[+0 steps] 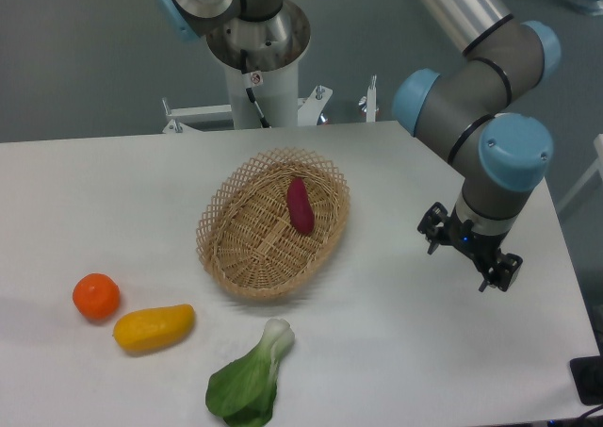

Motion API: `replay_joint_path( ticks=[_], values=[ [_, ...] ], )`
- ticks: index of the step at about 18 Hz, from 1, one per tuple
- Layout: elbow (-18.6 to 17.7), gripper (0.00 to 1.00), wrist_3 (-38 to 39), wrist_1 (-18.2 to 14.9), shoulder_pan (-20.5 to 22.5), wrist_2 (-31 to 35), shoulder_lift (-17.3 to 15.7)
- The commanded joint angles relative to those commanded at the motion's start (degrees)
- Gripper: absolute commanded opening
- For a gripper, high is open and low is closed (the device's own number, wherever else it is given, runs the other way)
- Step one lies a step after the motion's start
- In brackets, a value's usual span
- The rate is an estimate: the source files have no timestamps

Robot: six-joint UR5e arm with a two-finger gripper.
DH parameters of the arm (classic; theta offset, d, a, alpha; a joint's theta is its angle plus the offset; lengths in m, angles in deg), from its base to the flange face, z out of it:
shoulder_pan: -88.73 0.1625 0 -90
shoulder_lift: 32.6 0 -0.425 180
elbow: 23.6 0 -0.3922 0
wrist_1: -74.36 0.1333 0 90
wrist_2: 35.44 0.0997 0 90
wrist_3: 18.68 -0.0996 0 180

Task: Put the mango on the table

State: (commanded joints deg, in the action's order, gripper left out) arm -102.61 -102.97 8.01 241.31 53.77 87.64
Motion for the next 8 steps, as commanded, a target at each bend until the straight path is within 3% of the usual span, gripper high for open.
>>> replay_joint_path(
  ticks=[8],
  values=[
    [-0.4, 1.00, 0.0, 0.4, -0.1, 0.3, 0.1]
  ],
)
